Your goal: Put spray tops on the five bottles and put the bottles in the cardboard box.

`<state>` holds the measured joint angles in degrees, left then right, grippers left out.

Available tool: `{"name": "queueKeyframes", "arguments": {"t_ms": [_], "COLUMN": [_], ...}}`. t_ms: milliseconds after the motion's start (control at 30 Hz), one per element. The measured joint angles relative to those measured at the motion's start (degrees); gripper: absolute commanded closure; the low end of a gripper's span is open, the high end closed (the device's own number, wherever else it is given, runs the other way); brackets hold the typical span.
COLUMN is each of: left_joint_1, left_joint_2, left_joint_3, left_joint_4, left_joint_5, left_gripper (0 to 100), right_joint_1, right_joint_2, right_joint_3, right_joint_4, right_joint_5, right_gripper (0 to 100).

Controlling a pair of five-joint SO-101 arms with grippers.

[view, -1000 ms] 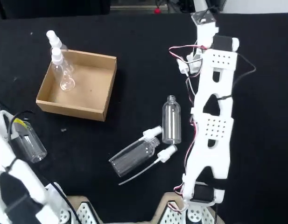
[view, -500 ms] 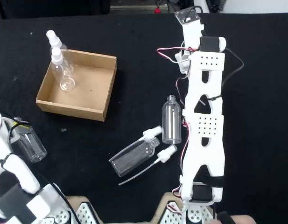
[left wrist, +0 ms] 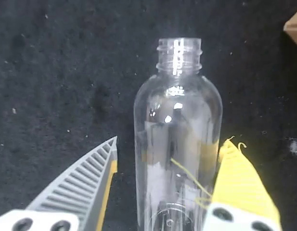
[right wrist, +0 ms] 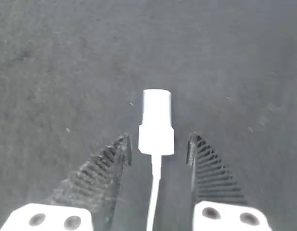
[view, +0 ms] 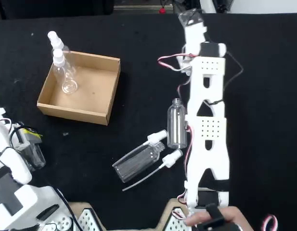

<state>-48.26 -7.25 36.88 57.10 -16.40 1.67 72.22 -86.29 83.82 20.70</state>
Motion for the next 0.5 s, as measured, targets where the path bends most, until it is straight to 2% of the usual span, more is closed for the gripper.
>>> {"name": "queueKeyframes", "arguments": {"t_ms": [333, 500], "left_joint_1": [1.7, 1.8], "left_joint_2": [0.2, 0.2], "left_joint_3": [0.0, 0.0], "left_joint_4": [0.0, 0.0], "left_joint_5": [-0.1, -0.1], "left_gripper": [68, 68], "right_joint_1": [-0.3, -0.1], "right_joint_2": [4.6, 5.6], "right_joint_3": [0.0, 0.0], "right_joint_4": [-4.7, -4.7], "right_joint_5": [0.1, 2.9], "right_gripper": [80.3, 80.3]}}
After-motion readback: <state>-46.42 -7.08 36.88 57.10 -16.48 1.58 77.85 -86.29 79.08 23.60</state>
